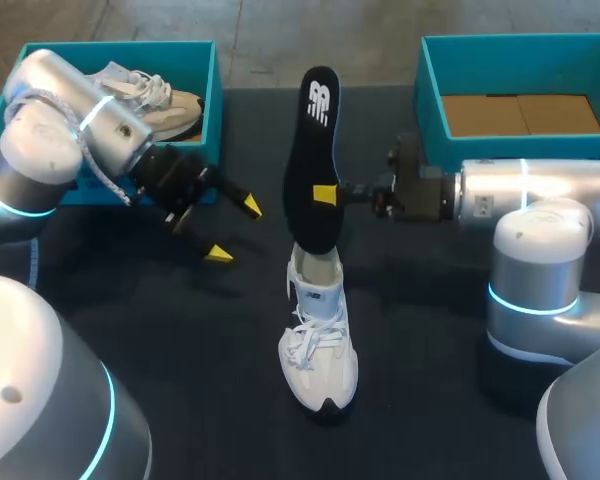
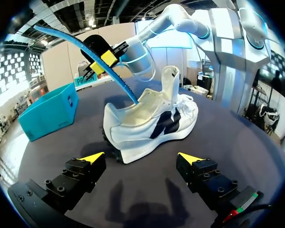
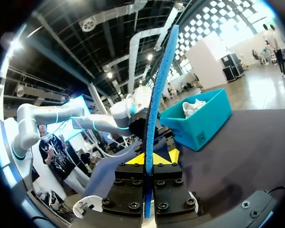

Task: Take the shoe out of the shoebox, open the shoe tongue, remove and reinsert the insole, then place the shoe into the shoebox

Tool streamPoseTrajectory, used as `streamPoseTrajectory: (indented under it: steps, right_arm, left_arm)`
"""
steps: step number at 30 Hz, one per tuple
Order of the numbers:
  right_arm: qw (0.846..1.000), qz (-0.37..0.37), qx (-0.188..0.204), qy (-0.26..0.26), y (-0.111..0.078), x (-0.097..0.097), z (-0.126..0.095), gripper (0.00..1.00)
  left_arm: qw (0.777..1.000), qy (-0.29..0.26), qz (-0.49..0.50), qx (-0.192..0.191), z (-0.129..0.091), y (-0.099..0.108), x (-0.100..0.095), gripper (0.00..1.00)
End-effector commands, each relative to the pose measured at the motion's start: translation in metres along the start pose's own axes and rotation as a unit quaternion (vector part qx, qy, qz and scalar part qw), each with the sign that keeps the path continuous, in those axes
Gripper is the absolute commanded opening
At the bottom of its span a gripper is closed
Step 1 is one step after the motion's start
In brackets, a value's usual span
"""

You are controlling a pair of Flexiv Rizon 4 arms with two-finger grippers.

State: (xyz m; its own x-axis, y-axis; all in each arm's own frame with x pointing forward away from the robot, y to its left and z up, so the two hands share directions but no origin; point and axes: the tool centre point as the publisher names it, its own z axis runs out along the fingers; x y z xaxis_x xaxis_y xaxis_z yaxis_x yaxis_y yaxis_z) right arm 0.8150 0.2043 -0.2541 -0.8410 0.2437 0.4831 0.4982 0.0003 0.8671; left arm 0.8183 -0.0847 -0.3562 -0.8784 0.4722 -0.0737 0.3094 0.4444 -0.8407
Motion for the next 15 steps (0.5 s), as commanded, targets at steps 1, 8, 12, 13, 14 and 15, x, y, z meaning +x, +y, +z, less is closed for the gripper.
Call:
streamPoseTrajectory:
  steps: [1,8,12,13,14,15]
  right_arm:
    - [1.0,-0.003,-0.011,-0.001,-0.004,0.0,-0.001,0.0]
    - [1.0,-0.007,-0.008,0.002,-0.007,-0.006,0.0,0.0]
    - [1.0,-0.006,-0.007,0.005,-0.01,-0.009,-0.001,0.0]
    - [1.0,-0.006,-0.006,0.005,-0.01,-0.009,-0.002,0.0]
    - [1.0,-0.006,-0.006,0.006,-0.011,-0.009,-0.003,0.0]
    - [1.0,-0.006,-0.006,0.006,-0.012,-0.009,-0.003,0.0]
  left_arm:
    - [1.0,0.021,-0.003,0.0,0.003,-0.004,-0.01,1.0]
    - [0.999,0.038,-0.011,0.003,0.009,-0.009,-0.012,1.0]
    - [0.999,0.043,-0.012,0.001,0.014,-0.011,-0.011,1.0]
    - [0.999,0.047,-0.012,0.0,0.016,-0.012,-0.011,1.0]
    - [0.999,0.048,-0.011,-0.001,0.017,-0.013,-0.011,1.0]
    - [0.999,0.049,-0.011,-0.001,0.018,-0.014,-0.011,1.0]
